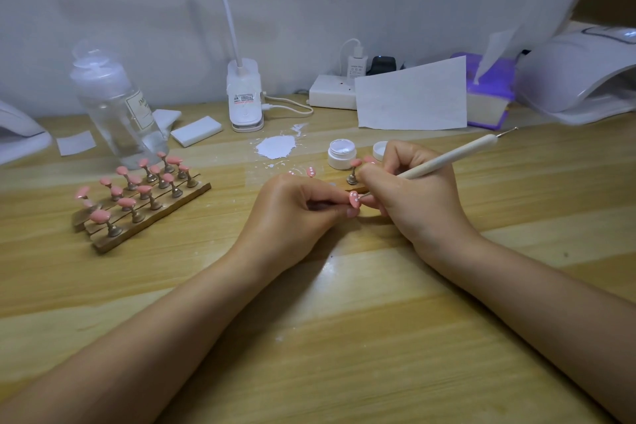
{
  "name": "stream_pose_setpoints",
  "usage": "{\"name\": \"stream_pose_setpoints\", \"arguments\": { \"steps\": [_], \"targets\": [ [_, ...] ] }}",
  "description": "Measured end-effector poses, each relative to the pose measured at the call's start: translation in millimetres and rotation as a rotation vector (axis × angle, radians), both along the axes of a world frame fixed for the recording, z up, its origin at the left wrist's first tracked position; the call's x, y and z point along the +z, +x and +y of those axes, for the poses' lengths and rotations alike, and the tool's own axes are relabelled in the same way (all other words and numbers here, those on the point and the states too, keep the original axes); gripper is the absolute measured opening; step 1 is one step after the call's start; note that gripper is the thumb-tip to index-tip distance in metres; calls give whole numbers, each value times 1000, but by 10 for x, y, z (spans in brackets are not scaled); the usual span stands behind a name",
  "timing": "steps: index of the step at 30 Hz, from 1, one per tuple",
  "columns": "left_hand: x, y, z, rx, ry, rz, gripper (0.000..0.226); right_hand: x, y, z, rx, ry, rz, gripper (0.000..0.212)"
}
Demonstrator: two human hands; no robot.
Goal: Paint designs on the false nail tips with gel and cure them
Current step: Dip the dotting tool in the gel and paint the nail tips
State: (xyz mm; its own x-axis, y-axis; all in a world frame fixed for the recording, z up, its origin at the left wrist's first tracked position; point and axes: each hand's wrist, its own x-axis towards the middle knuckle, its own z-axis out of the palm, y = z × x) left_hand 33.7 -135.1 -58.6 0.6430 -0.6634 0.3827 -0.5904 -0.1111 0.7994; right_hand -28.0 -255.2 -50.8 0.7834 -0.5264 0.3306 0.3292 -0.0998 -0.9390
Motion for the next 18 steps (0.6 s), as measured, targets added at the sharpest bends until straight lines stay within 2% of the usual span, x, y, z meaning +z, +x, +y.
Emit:
{"name": "stream_pose_setpoints", "arguments": {
  "steps": [9, 18],
  "targets": [
    [11, -6, 0, -3, -16, 5, 27, 7, -14, 17, -8, -118, 32, 44],
    [12, -8, 1, -12, -13, 2, 27, -10, -2, -12, -7, -119, 35, 44]
  ]
}}
